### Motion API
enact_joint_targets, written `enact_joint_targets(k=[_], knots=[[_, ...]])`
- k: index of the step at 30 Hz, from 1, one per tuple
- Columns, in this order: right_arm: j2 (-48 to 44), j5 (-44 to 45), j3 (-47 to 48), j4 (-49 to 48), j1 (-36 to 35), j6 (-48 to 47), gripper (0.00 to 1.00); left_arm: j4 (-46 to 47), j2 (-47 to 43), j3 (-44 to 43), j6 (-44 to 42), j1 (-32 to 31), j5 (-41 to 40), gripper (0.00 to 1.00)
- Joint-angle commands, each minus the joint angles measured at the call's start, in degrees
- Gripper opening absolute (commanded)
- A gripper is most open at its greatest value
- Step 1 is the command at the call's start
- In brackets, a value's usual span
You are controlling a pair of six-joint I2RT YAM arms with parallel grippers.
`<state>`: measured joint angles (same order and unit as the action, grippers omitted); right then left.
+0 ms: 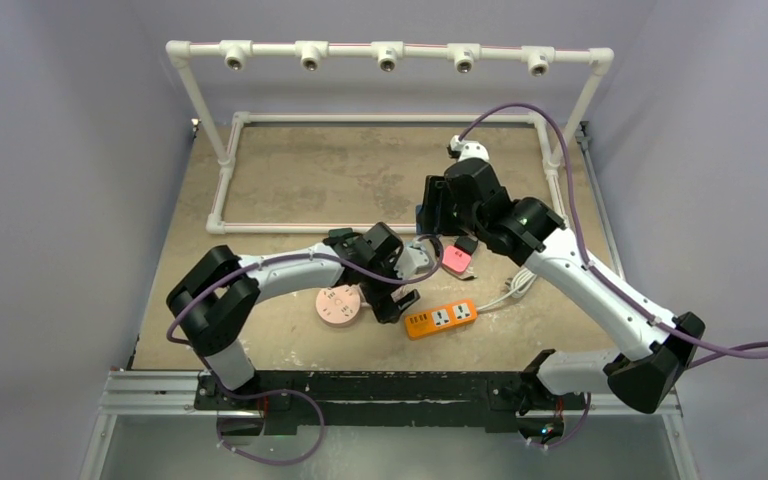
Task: Insert the plug
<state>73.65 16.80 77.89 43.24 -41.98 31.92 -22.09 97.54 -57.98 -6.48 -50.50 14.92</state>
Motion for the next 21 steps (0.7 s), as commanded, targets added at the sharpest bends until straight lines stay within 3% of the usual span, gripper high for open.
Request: enact_joint_targets(k=[1, 6, 14, 18, 21], knots=[[-0.3, -0.1, 3.5, 0.7, 0.1, -0.4, 0.13, -6.3, -5.8, -6.0, 1.7, 2.0, 0.9, 0.99], [0.2, -1.4, 4.3, 1.5, 0.1, -0.8, 0.13, -16.3, -9.1, -13.8, -1.5, 7.4, 5.9, 0.99], [4.1, -11.2, 3.7, -0.3, -2.2, -6.3, 0.11, -28.0, -12.0, -17.2, -9.8, 29.1, 13.7, 0.99], [8.0, -14.5, 5.0, -0.6, -8.0, -9.1, 0.1, -24.7, -12.2, -15.9, -7.3, 38.3, 13.4, 0.99], [12.4, -15.7, 8.1, 1.1, -11.8, -10.4, 0.07, -22.7, -12.2, -15.4, -5.5, 41.4, 12.0, 0.99]])
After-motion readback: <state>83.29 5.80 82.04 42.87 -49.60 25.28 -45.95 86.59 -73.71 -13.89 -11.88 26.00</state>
